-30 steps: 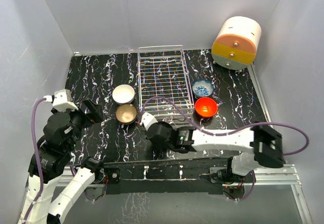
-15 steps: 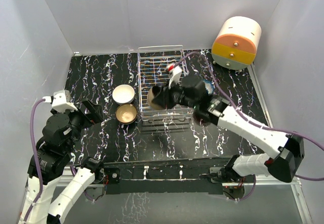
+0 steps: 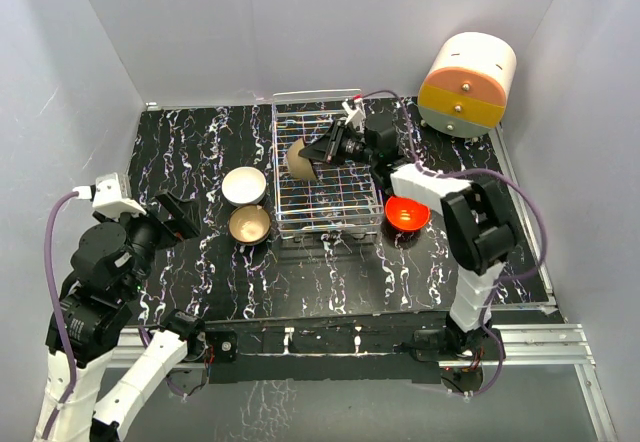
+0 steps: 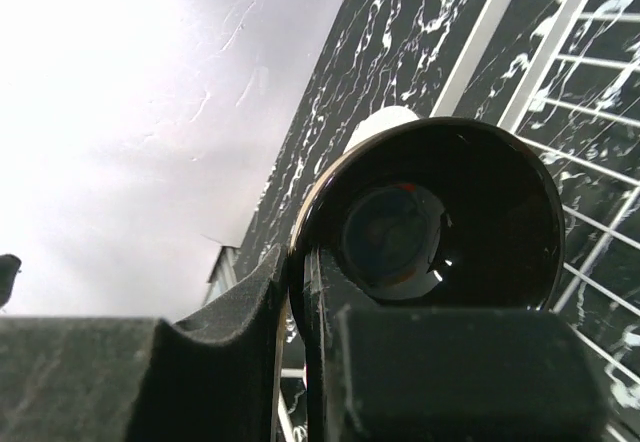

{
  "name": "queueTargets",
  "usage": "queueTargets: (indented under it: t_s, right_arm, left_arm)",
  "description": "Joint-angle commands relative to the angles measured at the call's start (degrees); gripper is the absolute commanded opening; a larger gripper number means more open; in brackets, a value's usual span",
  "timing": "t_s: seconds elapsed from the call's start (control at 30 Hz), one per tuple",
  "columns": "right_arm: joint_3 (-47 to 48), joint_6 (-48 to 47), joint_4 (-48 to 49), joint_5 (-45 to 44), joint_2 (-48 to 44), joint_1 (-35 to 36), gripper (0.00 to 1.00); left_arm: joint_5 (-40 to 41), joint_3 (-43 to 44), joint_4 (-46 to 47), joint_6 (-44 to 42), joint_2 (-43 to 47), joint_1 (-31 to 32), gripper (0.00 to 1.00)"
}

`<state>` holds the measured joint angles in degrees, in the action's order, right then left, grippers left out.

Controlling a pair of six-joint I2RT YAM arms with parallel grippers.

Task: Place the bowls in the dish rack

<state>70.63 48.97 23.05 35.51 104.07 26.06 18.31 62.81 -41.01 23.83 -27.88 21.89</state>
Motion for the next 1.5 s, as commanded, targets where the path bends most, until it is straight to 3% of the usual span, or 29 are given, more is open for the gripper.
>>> queueTargets:
  t_s: [0.0, 0.13, 0.23, 0.6, 1.23, 1.47]
  right_arm:
    - [4.5, 15.0, 23.4, 5.7, 4.9, -0.8, 0.08]
    - [4.6, 25.5, 33.7, 5.9, 11.9, -2.1, 0.08]
    - [5.3, 29.3, 36.2, 5.4, 15.0, -2.3, 0.08]
    - [1.9, 28.3, 26.7, 0.9, 16.7, -3.2, 0.09]
    - [-8.4, 26.7, 19.8, -2.2, 14.4, -7.7, 0.11]
    - [-9.7, 35.2, 36.3, 2.3, 17.7, -7.7, 0.08]
  left_arm:
    - [-1.0, 2.0, 0.6, -0.3, -0.7, 0.3, 0.97]
    - [-0.7, 1.9, 0.5, -0.4, -0.8, 0.3, 0.97]
    - [-0.9, 1.9, 0.5, -0.4, -0.9, 0.3, 0.97]
    - [-0.6, 1.0, 0.9, -0.4, -0.8, 0.3, 0.97]
    - [0.2, 1.2, -0.3, -0.8, -0.9, 0.3, 0.97]
    - [0.6, 1.6, -0.5, -1.2, -1.2, 0.3, 0.97]
